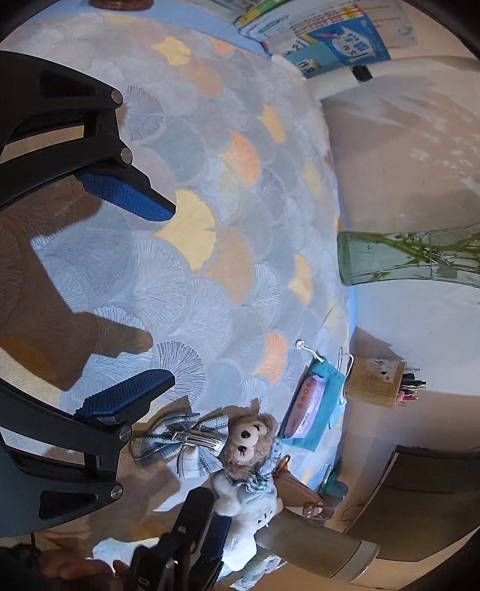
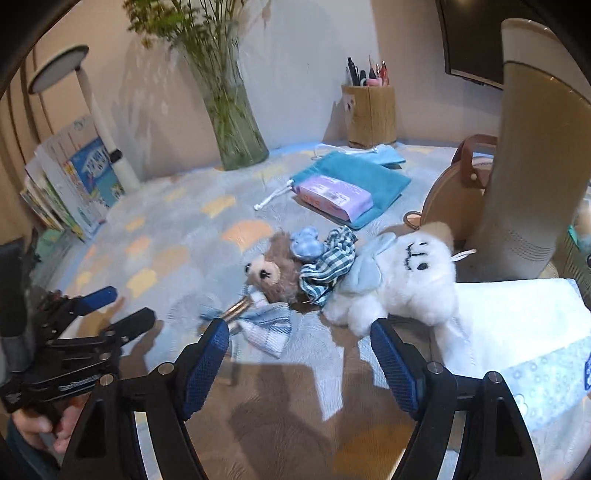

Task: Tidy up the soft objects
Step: 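Grasp the plaid bow clip with the left gripper while the right gripper grasps the brown plush bear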

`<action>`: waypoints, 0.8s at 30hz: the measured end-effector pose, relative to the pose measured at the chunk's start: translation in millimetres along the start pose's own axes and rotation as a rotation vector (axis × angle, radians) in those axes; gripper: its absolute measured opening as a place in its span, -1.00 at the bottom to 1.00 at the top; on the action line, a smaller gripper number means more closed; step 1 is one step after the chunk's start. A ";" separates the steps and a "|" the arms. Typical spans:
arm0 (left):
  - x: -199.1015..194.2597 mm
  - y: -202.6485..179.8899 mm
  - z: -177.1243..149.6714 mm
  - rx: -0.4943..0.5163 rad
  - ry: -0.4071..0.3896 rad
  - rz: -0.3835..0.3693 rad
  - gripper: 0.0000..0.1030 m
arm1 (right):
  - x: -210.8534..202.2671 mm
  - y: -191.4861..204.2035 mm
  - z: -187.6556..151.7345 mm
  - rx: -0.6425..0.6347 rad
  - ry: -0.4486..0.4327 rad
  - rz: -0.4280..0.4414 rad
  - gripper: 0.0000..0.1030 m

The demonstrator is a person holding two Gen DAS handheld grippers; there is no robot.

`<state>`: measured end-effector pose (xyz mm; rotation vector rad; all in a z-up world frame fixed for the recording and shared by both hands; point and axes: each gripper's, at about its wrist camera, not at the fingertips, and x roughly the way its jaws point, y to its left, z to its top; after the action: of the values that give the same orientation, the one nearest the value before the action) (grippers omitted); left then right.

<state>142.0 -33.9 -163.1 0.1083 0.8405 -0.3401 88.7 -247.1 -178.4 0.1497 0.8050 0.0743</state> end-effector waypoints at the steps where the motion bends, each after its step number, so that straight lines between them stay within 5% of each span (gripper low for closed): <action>1: -0.2 1.6 -1.3 -0.004 0.008 0.004 0.58 | 0.2 0.7 -0.2 -0.009 -0.007 -0.011 0.51; 7: -3.7 -2.3 0.0 0.011 0.018 -0.042 0.58 | -3.6 4.9 -0.7 -0.034 -0.006 -0.025 0.51; 11: -15.4 -22.6 6.3 0.036 0.018 -0.187 0.58 | -18.8 13.1 16.4 -0.086 -0.015 -0.027 0.51; 13: -14.0 -38.6 11.9 0.070 0.024 -0.174 0.56 | -21.9 19.9 29.2 -0.143 -0.006 -0.064 0.51; 16: -4.8 -54.8 18.1 0.101 0.050 -0.208 0.53 | -2.1 22.6 45.2 -0.220 0.140 -0.068 0.46; 18: 0.7 -61.7 20.6 0.114 0.062 -0.240 0.53 | 5.0 20.2 50.2 -0.265 0.158 -0.106 0.44; 21: 13.2 -72.0 21.0 0.140 0.103 -0.276 0.53 | 11.0 16.8 55.8 -0.296 0.188 -0.052 0.44; 24: 27.2 -78.9 19.0 0.143 0.147 -0.272 0.13 | 25.1 22.7 58.4 -0.344 0.227 -0.040 0.44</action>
<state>145.7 -119.4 -167.7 0.1540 0.9780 -0.6546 148.0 -227.7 -152.7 -0.2029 1.0082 0.1930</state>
